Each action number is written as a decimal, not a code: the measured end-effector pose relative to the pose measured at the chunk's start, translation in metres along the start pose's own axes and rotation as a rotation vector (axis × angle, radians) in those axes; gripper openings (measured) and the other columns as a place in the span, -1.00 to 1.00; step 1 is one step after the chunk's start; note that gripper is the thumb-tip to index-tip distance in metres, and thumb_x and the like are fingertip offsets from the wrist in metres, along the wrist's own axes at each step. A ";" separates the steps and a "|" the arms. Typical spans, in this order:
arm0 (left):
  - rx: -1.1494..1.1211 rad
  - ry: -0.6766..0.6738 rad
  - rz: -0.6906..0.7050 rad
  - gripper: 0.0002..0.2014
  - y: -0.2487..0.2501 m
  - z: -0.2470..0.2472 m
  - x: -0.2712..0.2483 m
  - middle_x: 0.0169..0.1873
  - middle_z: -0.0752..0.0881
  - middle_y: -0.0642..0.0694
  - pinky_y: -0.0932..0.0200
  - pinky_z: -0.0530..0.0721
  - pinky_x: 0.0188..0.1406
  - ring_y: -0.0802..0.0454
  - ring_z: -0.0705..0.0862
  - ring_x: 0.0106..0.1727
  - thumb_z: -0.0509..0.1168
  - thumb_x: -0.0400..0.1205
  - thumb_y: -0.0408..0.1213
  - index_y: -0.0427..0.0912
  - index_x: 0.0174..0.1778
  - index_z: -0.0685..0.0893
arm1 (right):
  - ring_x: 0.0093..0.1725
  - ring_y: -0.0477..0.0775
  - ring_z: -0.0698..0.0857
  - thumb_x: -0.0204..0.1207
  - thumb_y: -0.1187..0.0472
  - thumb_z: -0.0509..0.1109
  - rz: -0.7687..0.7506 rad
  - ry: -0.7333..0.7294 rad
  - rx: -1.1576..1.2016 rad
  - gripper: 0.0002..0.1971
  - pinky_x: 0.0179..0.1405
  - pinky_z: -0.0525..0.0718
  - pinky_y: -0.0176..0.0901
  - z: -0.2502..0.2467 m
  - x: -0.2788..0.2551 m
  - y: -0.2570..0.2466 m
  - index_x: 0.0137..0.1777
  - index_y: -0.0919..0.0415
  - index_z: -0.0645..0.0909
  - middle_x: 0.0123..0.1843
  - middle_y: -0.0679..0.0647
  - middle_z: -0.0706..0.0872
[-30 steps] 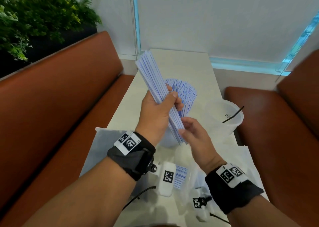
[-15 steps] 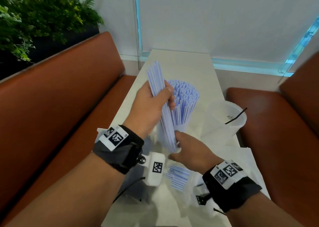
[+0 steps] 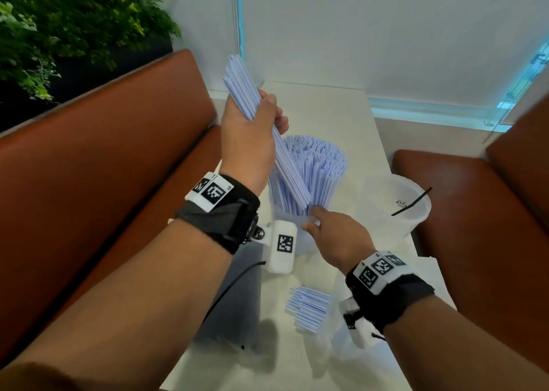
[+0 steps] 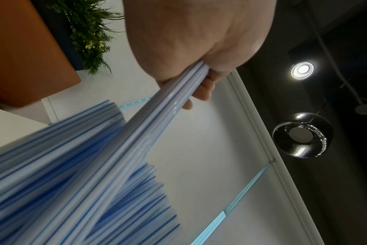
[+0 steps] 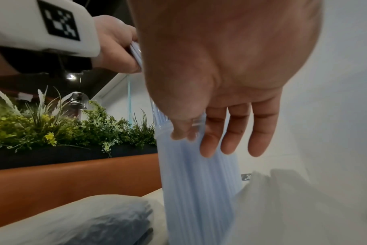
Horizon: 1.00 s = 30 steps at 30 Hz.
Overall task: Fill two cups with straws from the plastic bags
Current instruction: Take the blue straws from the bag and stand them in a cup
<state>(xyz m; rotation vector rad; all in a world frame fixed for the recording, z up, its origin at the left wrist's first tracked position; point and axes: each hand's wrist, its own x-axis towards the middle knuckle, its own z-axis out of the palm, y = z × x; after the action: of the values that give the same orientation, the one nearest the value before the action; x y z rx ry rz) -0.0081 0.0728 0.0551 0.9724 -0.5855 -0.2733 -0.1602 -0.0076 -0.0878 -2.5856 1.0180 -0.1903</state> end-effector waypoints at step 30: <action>1.327 -0.661 0.611 -0.38 -0.038 -0.010 -0.027 0.70 0.28 -0.24 -0.17 0.10 0.71 -0.20 0.21 0.73 0.13 0.75 0.08 -0.23 0.66 0.38 | 0.01 0.18 0.68 0.70 -0.20 0.09 0.016 0.060 -0.044 -0.81 -0.28 0.47 -0.02 0.008 -0.002 0.000 0.15 -0.17 0.40 -0.08 -0.05 0.69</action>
<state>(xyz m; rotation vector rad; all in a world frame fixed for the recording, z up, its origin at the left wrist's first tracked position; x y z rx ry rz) -0.0229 0.0720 0.0090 1.8994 -1.7380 0.4529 -0.1600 -0.0039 -0.0955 -2.6249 1.0745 -0.2449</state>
